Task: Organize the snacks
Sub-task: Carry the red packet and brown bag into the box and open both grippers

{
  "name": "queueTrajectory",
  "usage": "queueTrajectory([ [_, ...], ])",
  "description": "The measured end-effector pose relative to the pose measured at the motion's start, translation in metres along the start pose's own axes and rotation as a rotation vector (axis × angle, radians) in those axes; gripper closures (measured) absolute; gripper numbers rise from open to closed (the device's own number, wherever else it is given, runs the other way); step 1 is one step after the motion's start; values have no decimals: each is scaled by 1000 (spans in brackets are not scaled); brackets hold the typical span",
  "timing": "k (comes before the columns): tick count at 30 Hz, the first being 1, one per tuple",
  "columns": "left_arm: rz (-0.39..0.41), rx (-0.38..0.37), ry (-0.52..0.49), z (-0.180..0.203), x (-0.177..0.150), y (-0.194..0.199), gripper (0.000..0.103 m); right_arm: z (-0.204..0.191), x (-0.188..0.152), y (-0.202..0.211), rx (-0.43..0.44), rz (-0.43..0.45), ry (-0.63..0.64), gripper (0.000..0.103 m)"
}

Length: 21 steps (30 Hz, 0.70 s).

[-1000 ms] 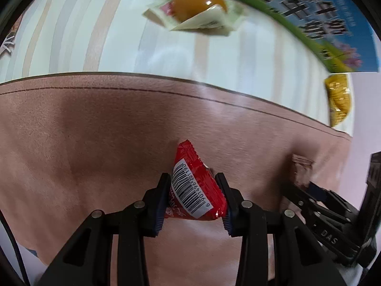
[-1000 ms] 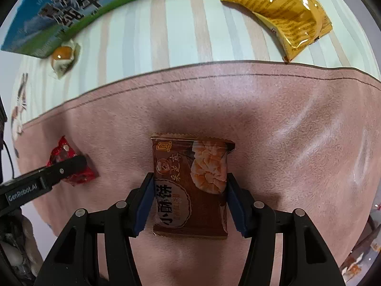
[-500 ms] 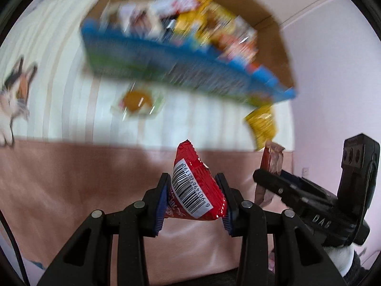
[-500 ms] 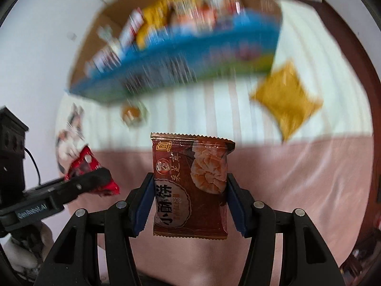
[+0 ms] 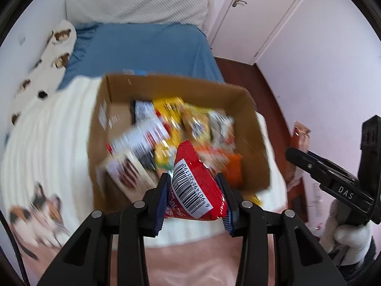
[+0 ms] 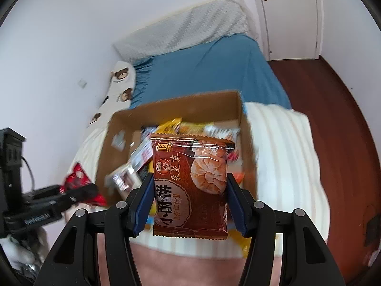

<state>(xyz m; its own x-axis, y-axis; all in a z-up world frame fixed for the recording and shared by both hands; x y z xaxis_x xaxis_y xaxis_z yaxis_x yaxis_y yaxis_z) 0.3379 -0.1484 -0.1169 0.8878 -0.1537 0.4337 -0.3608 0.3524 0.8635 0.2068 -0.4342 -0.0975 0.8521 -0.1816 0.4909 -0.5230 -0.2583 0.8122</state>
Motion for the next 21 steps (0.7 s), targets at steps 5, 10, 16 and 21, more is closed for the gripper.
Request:
queueTrajectory([
  [5, -35, 74, -18, -20, 43, -33, 67, 20, 34, -44, -58, -57, -16, 43],
  [10, -85, 142, -10, -44, 63, -71, 66, 28, 36, -80, -120, -113, 20, 43],
  [16, -154, 180, 27, -67, 75, -104, 21, 36, 36, -109, -137, -188, -5, 11],
  [21, -123, 189, 28, -72, 78, -102, 14, 34, 34, -104, -124, -186, 1, 11],
])
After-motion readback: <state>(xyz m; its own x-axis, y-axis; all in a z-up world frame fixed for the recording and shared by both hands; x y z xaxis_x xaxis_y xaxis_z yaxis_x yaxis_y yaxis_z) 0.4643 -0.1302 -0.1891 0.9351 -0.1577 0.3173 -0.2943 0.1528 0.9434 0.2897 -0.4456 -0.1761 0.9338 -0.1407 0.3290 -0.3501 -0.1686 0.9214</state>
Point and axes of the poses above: each gripper's, at about its wrist camera, not at the fingertips, and y roughly against the way its jaws point, z to its right, x to its top, the point moved 6 cm from there along -y, roughly the way its jaws point, and after that the axes turned 3 degrees about z, right-handed, at the moved point
